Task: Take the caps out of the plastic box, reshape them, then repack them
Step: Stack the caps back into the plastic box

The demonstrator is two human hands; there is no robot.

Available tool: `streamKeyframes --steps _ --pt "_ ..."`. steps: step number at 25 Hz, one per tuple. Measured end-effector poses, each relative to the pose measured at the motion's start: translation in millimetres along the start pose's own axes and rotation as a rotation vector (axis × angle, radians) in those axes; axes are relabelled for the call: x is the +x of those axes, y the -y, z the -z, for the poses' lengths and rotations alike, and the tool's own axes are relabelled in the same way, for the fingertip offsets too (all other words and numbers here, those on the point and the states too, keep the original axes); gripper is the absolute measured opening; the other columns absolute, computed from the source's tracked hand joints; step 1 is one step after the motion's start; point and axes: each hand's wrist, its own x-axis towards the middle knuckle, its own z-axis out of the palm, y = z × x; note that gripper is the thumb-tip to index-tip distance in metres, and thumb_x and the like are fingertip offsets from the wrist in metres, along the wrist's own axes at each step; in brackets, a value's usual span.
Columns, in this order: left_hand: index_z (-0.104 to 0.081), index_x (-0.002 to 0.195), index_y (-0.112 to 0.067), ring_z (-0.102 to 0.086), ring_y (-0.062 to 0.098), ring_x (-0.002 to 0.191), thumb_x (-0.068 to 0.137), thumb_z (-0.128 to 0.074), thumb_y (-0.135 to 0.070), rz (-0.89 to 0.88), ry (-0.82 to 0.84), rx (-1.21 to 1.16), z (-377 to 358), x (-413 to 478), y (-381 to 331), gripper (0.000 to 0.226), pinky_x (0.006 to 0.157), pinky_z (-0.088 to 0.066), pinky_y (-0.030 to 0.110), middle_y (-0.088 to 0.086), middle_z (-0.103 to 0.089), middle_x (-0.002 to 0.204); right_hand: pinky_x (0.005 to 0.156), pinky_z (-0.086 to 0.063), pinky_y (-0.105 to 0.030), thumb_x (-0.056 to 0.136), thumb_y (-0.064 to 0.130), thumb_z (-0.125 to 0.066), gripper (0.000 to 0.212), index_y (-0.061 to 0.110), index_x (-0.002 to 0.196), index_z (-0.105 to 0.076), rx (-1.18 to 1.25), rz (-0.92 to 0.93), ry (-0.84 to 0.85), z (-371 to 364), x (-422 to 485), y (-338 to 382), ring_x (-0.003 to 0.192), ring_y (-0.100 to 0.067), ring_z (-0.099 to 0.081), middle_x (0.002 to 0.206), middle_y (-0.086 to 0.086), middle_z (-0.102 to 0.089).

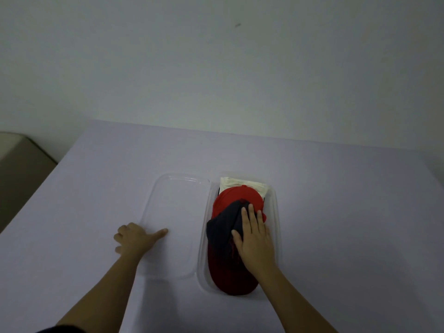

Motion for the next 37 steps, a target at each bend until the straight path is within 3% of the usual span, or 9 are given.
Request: streamKeyframes --steps 7,11,14,18,21,23,25,30,37 --pt "-0.042 0.117 -0.008 -0.065 0.032 0.074 0.066 -0.083 -0.023 -0.247 -0.016 -0.5 75.6 -19.1 -20.5 0.067 0.082 -0.054 0.048 0.018 -0.067 0.099 0.117 -0.005 -0.04 0.084 0.066 0.007 0.07 0.029 0.143 0.01 0.019 0.012 0.037 3.6 -2.8 -0.4 0.142 -0.019 0.012 0.154 0.004 0.012" --pt "-0.047 0.125 -0.019 -0.058 0.023 0.073 0.077 -0.073 -0.023 -0.575 -0.312 -0.216 127.7 -66.1 -48.2 0.055 0.08 -0.044 0.039 -0.002 -0.067 0.089 0.12 -0.003 -0.041 0.085 0.066 0.001 0.073 0.026 0.145 0.008 0.133 -0.01 0.062 19.5 -4.4 8.4 0.14 -0.009 0.016 0.152 0.009 0.014" --pt "-0.044 0.126 -0.023 -0.057 0.023 0.072 0.08 -0.07 -0.023 -0.659 -0.392 -0.36 148.9 -113.5 -68.5 0.053 0.078 -0.045 0.04 -0.005 -0.064 0.084 0.12 -0.009 -0.04 0.098 0.046 -0.026 0.058 0.02 0.149 -0.014 0.436 -0.112 0.017 42.2 0.4 24.6 0.144 -0.007 0.003 0.157 0.008 -0.003" --pt "-0.042 0.126 -0.031 -0.058 0.024 0.068 0.081 -0.068 -0.015 -0.635 -0.011 -0.769 133.6 -140.2 -88.7 0.054 0.057 -0.045 0.029 0.006 -0.059 0.083 0.109 -0.037 -0.044 0.09 0.059 -0.032 0.061 0.029 0.143 -0.028 1.124 -0.294 -0.014 96.2 15.1 46.6 0.128 -0.019 -0.047 0.14 0.004 -0.045" --pt "-0.04 0.125 -0.033 -0.056 0.023 0.065 0.082 -0.064 -0.016 -0.591 0.217 -0.734 98.8 -137.2 -96.7 0.052 0.056 -0.046 0.03 0.009 -0.062 0.089 0.08 -0.056 -0.031 0.089 0.041 -0.049 0.046 0.035 0.131 -0.032 1.334 -0.308 0.011 130.8 19.1 35.0 0.092 -0.017 -0.07 0.119 0.005 -0.061" --pt "-0.042 0.12 -0.024 -0.06 0.023 0.069 0.081 -0.065 -0.027 -0.544 0.227 -0.727 71.9 -135.4 -96.2 0.045 0.059 -0.048 0.03 0.01 -0.065 0.095 0.079 -0.057 -0.027 0.089 0.034 -0.057 0.049 0.031 0.133 -0.036 1.184 -0.356 -0.012 136.1 12.9 21.7 0.095 -0.015 -0.069 0.126 0.004 -0.058" --pt "-0.043 0.12 -0.018 -0.062 0.02 0.084 0.085 -0.064 -0.032 -0.537 0.195 -0.711 41.1 -136.2 -90.8 0.044 0.069 -0.049 0.029 0.007 -0.064 0.108 0.1 -0.046 -0.035 0.092 0.036 -0.053 0.057 0.026 0.143 -0.03 1.033 -0.434 -0.016 121.5 3.3 5.9 0.124 -0.02 -0.051 0.143 0.004 -0.043" --pt "-0.023 0.146 -0.018 -0.032 0.024 0.138 0.089 -0.045 -0.042 -0.647 0.181 -0.453 -21.3 -132.3 -69.5 0.065 0.111 -0.029 0.038 0.003 -0.027 0.154 0.115 -0.022 -0.034 0.1 0.026 -0.037 0.05 0.021 0.147 -0.022 0.876 -0.498 -0.03 82.4 -20.2 -14.4 0.141 -0.019 -0.026 0.155 0.001 -0.025" --pt "-0.007 0.149 -0.021 -0.02 0.022 0.145 0.1 -0.027 -0.028 -0.682 0.174 -0.26 -50.3 -115.7 -67.1 0.053 0.115 -0.021 0.037 0.002 -0.011 0.159 0.109 -0.028 -0.029 0.1 0.029 -0.035 0.048 0.021 0.146 -0.026 0.836 -0.523 -0.026 68.7 -20.6 -17.5 0.138 -0.02 -0.034 0.151 0.0 -0.034"
